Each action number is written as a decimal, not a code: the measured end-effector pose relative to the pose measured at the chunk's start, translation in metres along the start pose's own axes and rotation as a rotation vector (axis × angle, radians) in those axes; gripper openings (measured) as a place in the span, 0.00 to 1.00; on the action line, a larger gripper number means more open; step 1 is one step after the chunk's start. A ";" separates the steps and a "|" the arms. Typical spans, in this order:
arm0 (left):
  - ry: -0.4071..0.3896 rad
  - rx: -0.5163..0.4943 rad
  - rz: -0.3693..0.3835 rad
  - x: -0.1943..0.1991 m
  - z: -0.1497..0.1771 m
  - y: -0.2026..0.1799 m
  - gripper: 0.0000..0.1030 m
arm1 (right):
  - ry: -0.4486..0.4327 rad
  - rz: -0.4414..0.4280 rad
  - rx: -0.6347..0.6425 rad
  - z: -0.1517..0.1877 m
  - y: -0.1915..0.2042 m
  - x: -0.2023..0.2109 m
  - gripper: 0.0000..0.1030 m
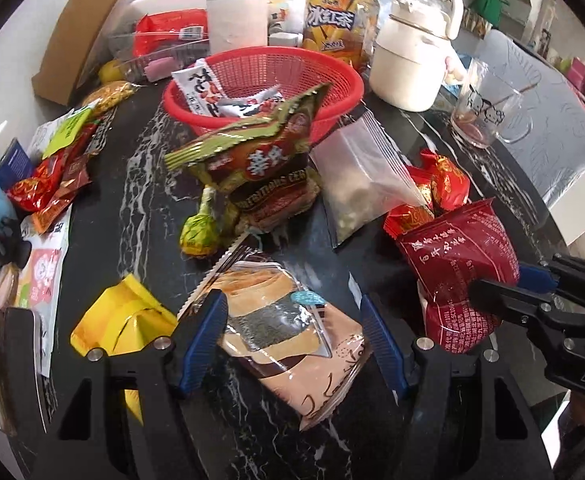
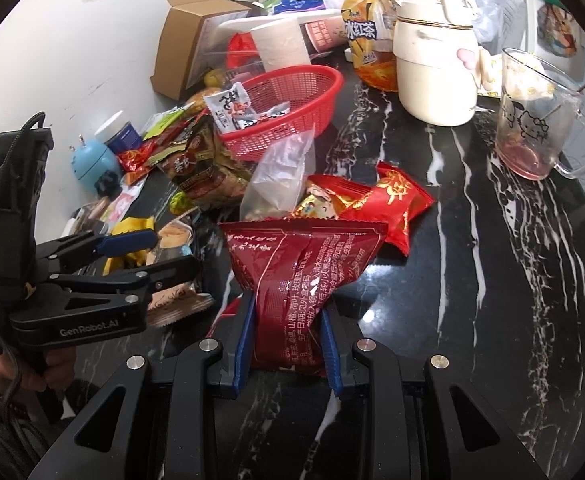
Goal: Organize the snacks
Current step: 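Grasp the dark red bag with the right tool while the left tool grasps the beige seaweed snack bag, then lift both held bags and carry them toward the red mesh basket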
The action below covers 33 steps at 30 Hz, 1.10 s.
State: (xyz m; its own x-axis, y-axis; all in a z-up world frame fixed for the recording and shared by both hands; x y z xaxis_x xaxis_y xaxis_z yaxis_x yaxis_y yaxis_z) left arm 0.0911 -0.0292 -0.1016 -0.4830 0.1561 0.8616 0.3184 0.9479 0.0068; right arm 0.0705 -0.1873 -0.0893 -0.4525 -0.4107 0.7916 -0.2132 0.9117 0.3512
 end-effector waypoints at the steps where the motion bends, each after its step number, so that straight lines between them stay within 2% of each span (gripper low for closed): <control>1: 0.002 -0.011 -0.012 -0.001 -0.001 -0.002 0.66 | -0.001 0.000 0.002 0.000 0.000 0.000 0.31; 4: 0.002 -0.009 -0.037 0.005 0.000 -0.002 0.66 | -0.003 0.002 0.004 0.000 0.000 0.000 0.31; 8: -0.020 0.028 -0.029 0.014 0.003 0.004 0.66 | -0.005 -0.001 0.005 -0.001 -0.002 -0.001 0.31; 13: 0.019 0.102 -0.029 0.009 0.011 0.011 0.66 | -0.003 -0.010 0.014 -0.001 0.001 -0.001 0.31; 18: 0.037 0.136 0.033 -0.001 0.011 0.011 0.68 | -0.011 -0.013 0.011 0.000 0.001 -0.001 0.31; 23: 0.039 0.119 0.033 -0.006 0.007 0.007 0.73 | -0.013 -0.013 0.007 0.000 0.000 -0.001 0.32; 26: 0.052 0.110 0.035 -0.008 0.004 0.006 0.73 | -0.010 -0.016 0.001 0.001 0.000 -0.003 0.37; 28: 0.060 0.110 0.040 -0.010 0.003 0.007 0.73 | -0.003 -0.024 -0.009 0.002 0.000 -0.004 0.46; 31: 0.093 0.099 0.050 -0.018 0.001 0.006 0.74 | 0.002 -0.025 -0.014 0.002 0.001 -0.008 0.52; 33: 0.091 0.073 0.027 -0.019 0.000 0.003 0.74 | 0.007 -0.017 -0.014 0.002 0.002 -0.012 0.58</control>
State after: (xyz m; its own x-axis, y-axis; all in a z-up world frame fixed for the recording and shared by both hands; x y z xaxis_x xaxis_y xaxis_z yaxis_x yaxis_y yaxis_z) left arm 0.1011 -0.0292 -0.1185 -0.3978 0.1594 0.9035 0.2684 0.9619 -0.0516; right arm 0.0739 -0.1804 -0.0985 -0.4427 -0.4256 0.7892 -0.2080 0.9049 0.3713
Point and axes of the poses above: each gripper's, at about its wrist camera, not at the fingertips, and x roughly against the way its jaws point, y to its left, z to its underside, the point moved 1 cm from there along -x, roughly the way its jaws point, and after that the axes turned 6 degrees about -x, right-handed, at the moved point
